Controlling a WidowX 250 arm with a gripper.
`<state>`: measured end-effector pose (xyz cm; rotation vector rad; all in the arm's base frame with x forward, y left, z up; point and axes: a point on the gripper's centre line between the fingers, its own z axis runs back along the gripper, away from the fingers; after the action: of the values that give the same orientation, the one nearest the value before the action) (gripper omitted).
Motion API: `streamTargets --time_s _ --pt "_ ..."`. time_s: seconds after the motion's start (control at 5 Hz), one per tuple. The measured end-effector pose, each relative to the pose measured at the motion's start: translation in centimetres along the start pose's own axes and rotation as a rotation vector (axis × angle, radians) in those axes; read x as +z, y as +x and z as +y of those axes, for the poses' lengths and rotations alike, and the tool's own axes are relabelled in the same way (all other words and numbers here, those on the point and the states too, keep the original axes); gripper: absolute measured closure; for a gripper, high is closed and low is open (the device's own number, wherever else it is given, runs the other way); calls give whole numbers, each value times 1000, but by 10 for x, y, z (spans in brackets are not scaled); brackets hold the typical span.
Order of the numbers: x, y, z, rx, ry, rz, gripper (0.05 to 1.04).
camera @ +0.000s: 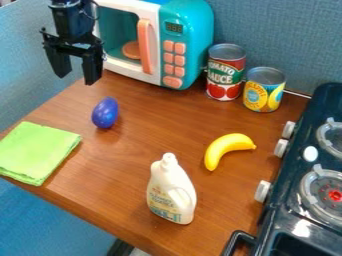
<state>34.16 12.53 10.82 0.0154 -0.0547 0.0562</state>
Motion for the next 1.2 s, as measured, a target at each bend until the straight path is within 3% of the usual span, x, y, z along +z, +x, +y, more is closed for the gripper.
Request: streamTargets --time_s 0.6,1.0,1.2 --pt "-30 12 -9 14 -7 89 87" --pt "-54 12 -3 54 22 173 86" --pt "-60 14 -6 72 18 168 85"
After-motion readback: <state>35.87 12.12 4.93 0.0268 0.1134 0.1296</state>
